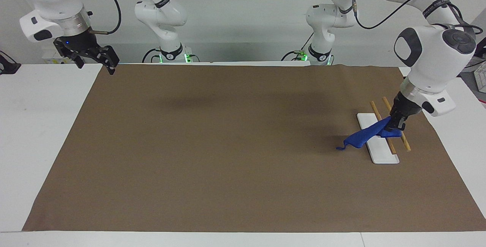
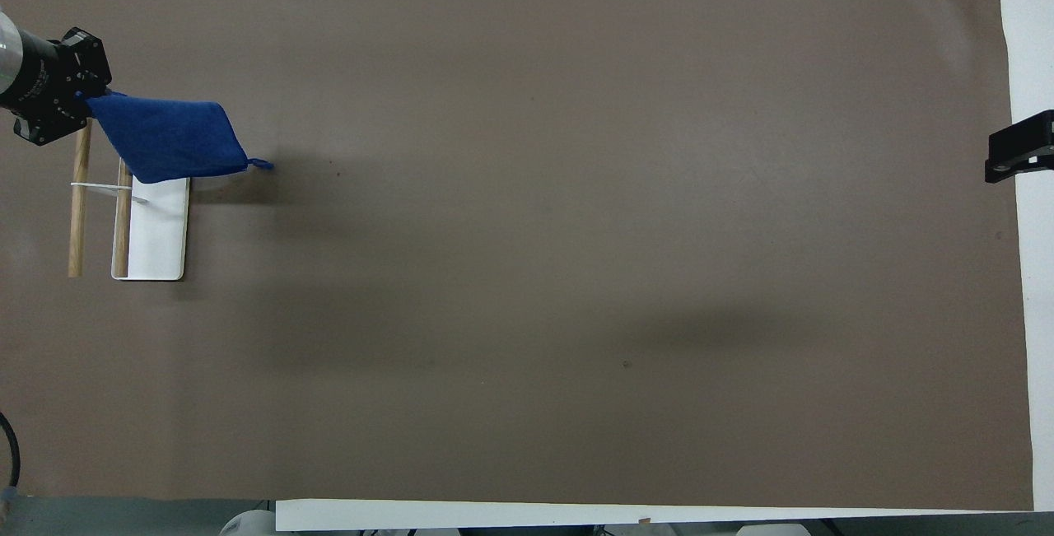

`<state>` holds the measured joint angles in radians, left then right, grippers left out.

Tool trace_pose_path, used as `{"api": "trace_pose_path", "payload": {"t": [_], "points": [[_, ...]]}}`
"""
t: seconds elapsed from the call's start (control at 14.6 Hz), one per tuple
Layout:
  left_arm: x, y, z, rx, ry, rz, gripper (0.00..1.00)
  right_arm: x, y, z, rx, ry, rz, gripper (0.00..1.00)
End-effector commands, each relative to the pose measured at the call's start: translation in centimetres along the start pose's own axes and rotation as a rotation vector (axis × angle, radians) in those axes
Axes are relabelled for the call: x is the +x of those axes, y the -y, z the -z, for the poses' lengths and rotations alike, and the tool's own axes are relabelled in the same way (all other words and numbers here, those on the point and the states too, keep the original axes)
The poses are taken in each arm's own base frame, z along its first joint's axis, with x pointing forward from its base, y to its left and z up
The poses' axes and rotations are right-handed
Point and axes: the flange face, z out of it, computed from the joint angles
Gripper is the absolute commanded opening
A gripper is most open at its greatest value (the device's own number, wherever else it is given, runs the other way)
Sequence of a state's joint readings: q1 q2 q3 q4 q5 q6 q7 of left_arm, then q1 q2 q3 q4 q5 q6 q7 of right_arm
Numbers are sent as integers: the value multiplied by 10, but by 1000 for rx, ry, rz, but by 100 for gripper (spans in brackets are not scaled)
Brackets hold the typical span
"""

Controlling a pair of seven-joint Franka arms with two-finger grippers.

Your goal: Right arm passes towel to left arm to hang

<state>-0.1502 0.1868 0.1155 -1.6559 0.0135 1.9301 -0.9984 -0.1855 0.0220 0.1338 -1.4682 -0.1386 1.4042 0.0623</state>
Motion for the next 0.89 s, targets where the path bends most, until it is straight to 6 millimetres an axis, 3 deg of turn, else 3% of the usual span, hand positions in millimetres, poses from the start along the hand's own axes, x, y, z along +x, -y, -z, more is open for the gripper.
{"api": "trace_pose_path", "payload": {"t": [0.0, 0.21, 0.34, 0.68, 0.82], "points": [[16, 14, 7, 4, -20, -72, 0, -8, -4, 14, 11, -8, 80, 100], [32, 23, 9, -1, -36, -146, 0, -16, -9, 18, 22, -6, 79, 100], [38, 24, 9, -10, -48, -177, 0, -16, 0, 17, 26, -4, 92, 100], [69, 46, 10, -9, -80, -257, 0, -11, -3, 0, 70, 29, 85, 100], [73, 49, 11, -9, -85, -290, 0, -11, -2, 0, 70, 31, 87, 100]]}}
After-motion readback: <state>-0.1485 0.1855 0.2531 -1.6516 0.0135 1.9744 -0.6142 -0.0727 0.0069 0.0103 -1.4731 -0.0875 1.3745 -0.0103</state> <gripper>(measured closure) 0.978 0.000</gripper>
